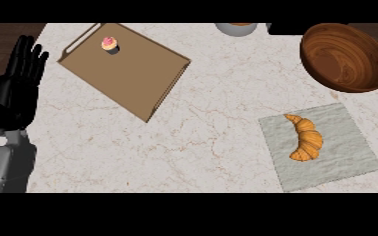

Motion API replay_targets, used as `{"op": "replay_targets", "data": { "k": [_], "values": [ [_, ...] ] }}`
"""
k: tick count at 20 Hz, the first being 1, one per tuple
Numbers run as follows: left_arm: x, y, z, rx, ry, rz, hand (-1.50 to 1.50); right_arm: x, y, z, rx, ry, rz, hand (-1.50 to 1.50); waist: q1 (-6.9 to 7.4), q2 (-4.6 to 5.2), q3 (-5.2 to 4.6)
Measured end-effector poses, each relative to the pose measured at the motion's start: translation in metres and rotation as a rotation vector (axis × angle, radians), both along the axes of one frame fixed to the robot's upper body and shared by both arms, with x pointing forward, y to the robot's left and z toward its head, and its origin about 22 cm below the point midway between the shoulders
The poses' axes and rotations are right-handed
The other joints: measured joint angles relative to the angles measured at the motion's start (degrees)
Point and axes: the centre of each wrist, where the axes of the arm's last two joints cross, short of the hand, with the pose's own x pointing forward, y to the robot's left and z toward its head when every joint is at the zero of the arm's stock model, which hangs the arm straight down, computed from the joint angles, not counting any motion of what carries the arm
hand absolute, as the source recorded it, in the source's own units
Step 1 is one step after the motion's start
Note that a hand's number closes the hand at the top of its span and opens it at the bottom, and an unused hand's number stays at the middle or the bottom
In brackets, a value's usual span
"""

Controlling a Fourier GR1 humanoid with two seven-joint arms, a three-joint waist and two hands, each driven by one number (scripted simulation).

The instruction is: Pick the lemon from the placemat and place it in the bowl

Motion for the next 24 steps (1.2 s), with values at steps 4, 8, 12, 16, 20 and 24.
{"op": "replay_targets", "data": {
  "k": [4, 8, 12, 16, 20, 24],
  "values": [
    [0.002, -0.002, 0.003, 0.004, 0.001, -0.007, 0.00, 0.014, 0.000, 0.030, 0.048, -0.119, 0.082, 1.50, 0.24, -0.03, -0.11],
    [0.002, -0.001, 0.003, 0.004, -0.002, -0.011, 0.00, 0.029, 0.004, 0.055, 0.151, -0.205, 0.159, 1.50, 0.43, -0.06, -0.19],
    [0.005, -0.002, 0.005, 0.005, 0.001, -0.015, 0.00, 0.057, 0.015, 0.072, 0.223, -0.235, 0.200, 1.50, 0.68, 0.02, -0.24],
    [0.006, -0.001, 0.000, 0.011, -0.001, -0.010, 0.00, 0.090, 0.033, 0.085, 0.280, -0.234, 0.241, 1.50, 0.74, 0.02, -0.30],
    [0.004, -0.002, 0.000, 0.011, 0.003, -0.017, 0.00, 0.129, 0.058, 0.094, 0.305, -0.186, 0.271, 1.50, 1.06, 0.05, -0.31],
    [0.006, -0.003, 0.000, 0.006, 0.001, -0.014, 0.00, 0.169, 0.088, 0.085, 0.309, -0.125, 0.296, 1.50, 0.87, 0.03, -0.33]
  ]
}}
